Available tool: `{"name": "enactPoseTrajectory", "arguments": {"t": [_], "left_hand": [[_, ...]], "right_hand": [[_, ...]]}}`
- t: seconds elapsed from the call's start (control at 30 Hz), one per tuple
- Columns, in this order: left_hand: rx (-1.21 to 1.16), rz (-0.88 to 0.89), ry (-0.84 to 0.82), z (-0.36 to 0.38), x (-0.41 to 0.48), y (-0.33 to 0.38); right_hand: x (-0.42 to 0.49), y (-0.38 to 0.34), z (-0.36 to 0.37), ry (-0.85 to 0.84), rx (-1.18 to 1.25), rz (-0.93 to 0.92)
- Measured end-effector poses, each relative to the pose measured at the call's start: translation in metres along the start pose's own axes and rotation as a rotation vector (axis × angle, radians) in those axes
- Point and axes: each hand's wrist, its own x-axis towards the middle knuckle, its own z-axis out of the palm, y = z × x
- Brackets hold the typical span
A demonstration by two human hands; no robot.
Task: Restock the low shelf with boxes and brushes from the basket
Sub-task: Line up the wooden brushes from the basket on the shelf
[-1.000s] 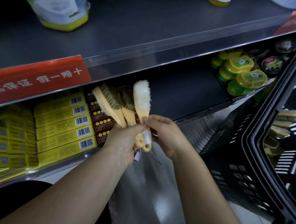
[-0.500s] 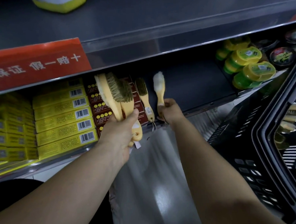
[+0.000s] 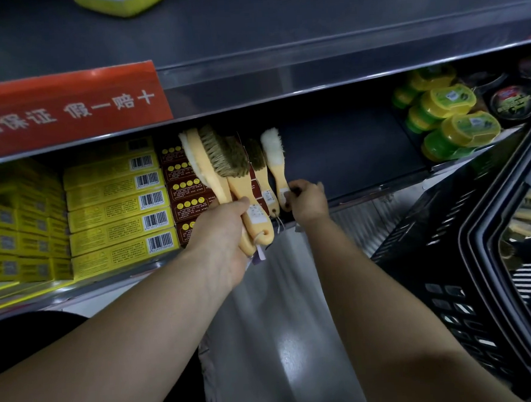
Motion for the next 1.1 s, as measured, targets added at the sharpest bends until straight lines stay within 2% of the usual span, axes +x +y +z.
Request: {"name": "enactPoseTrajectory", "arguments": {"t": [0.2,0.3,0.37,0.4,0.47,0.5,0.6,0.7,0.8,0.9,1.0,1.1], "left_hand": [[0.029,0.039,-0.010,-0.001,0.000,-0.001],[0.030,0.065,-0.006,-0.001,0.001,-0.002],[0.042,0.089,-0.011,0.000,0.000,-0.003],[0.056,0.098,-0.013,0.001,-0.001,-0.004],[0.077,0.107,-0.017,0.001,-0.002,-0.003],[0.072,0.111,-0.019,0.001,-0.003,-0.003],[0.046,0.108,-0.029,0.002,-0.005,-0.003],[0.048,0.090,-0.035,0.004,-0.007,-0.003],[0.051,0.090,0.002,0.007,-0.007,-0.002],[0.042,0.111,0.028,0.007,-0.007,0.000],[0.047,0.138,0.058,0.009,-0.007,0.000],[0.027,0.147,0.065,0.013,-0.008,0.001]], "right_hand": [[-0.016,-0.006,-0.005,0.042,-0.050,-0.051],[-0.041,-0.017,-0.010,0.072,0.233,-0.084],[-0.066,-0.026,-0.018,-0.077,0.504,-0.046],[-0.080,-0.030,-0.024,-0.214,0.622,-0.020],[-0.105,-0.033,-0.037,-0.480,0.750,-0.029],[-0.113,-0.033,-0.042,-0.560,0.765,-0.066],[-0.122,-0.030,-0.056,-0.656,0.803,-0.149],[-0.118,-0.027,-0.064,-0.703,0.845,-0.113],[-0.108,-0.021,-0.063,-0.609,0.898,-0.060],[-0.087,-0.011,-0.054,-0.298,0.911,-0.009],[-0.057,0.001,-0.049,-0.004,0.791,0.019],[-0.024,0.009,-0.043,0.046,0.622,0.056]]}}
